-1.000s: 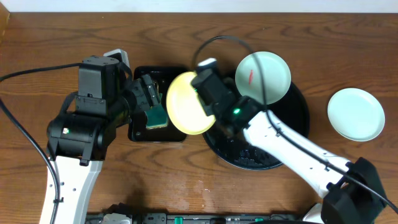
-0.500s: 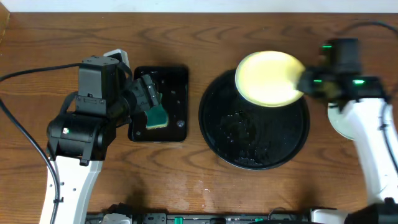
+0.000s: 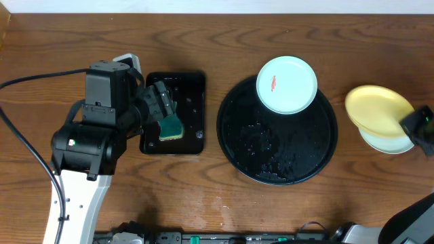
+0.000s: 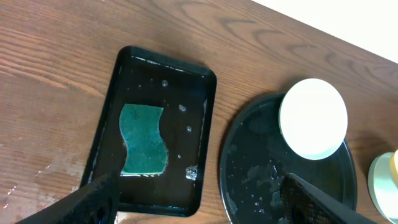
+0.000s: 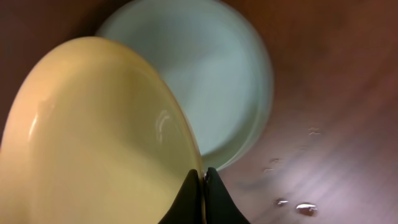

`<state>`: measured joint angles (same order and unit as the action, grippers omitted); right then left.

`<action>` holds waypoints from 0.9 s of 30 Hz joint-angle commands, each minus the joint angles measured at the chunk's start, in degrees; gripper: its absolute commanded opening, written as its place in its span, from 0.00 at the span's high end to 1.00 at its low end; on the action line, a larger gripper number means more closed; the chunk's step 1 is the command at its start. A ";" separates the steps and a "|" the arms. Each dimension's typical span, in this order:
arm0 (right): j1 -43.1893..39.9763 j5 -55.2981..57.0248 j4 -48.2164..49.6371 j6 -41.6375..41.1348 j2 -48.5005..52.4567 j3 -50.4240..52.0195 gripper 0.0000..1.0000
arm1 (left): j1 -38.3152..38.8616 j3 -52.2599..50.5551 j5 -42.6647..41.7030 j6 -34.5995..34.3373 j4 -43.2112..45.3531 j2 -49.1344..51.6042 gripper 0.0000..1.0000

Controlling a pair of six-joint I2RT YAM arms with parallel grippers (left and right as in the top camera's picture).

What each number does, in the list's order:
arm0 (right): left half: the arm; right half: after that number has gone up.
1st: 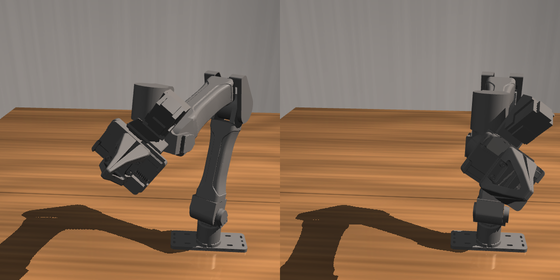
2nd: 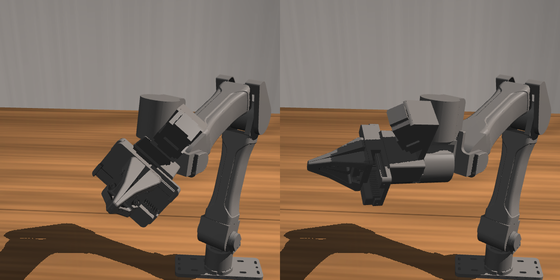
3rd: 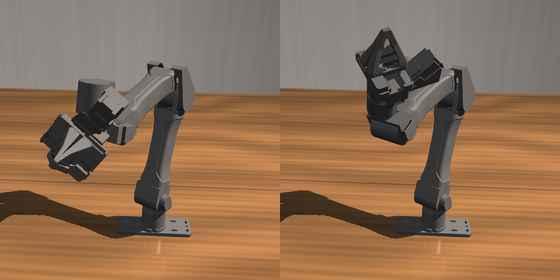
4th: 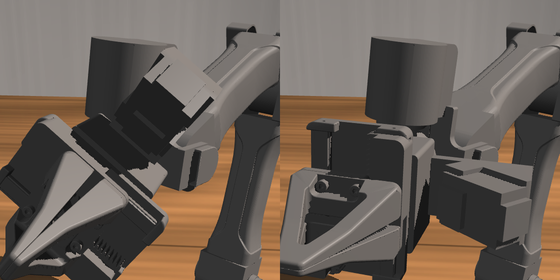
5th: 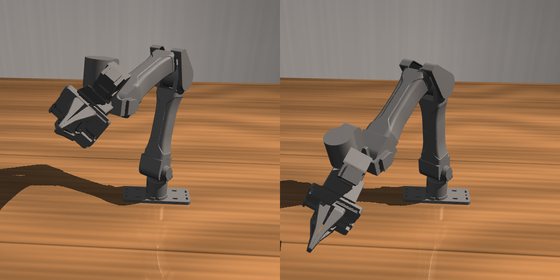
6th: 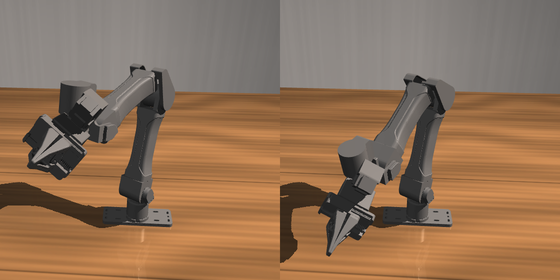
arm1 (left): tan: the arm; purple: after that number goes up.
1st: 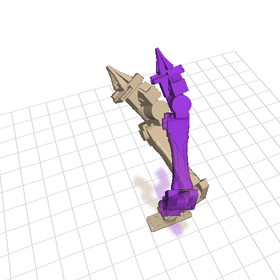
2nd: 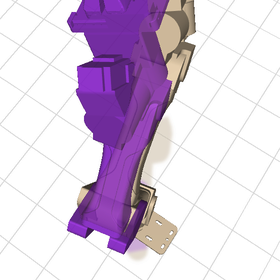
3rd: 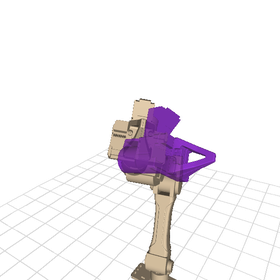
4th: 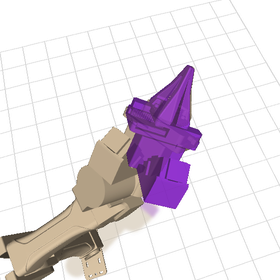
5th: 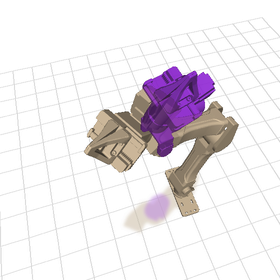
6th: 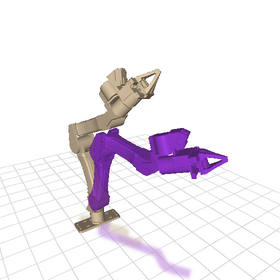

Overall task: Clean dirty plates on tray and stack at the side
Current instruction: 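Place the yellow plate onto the pale green plate right of tray, then grasp the remaining pale green plate rim and drag it to center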

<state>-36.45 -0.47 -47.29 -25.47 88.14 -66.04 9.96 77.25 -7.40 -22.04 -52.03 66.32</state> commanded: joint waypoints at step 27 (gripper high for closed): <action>32.87 -8.37 12.92 18.91 -2.36 4.92 0.47 | -0.13 0.98 -0.33 0.61 0.15 0.02 0.16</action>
<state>-10.61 -22.17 -35.46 -9.45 84.05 -60.99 9.96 77.25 -7.40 -22.04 -52.05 66.32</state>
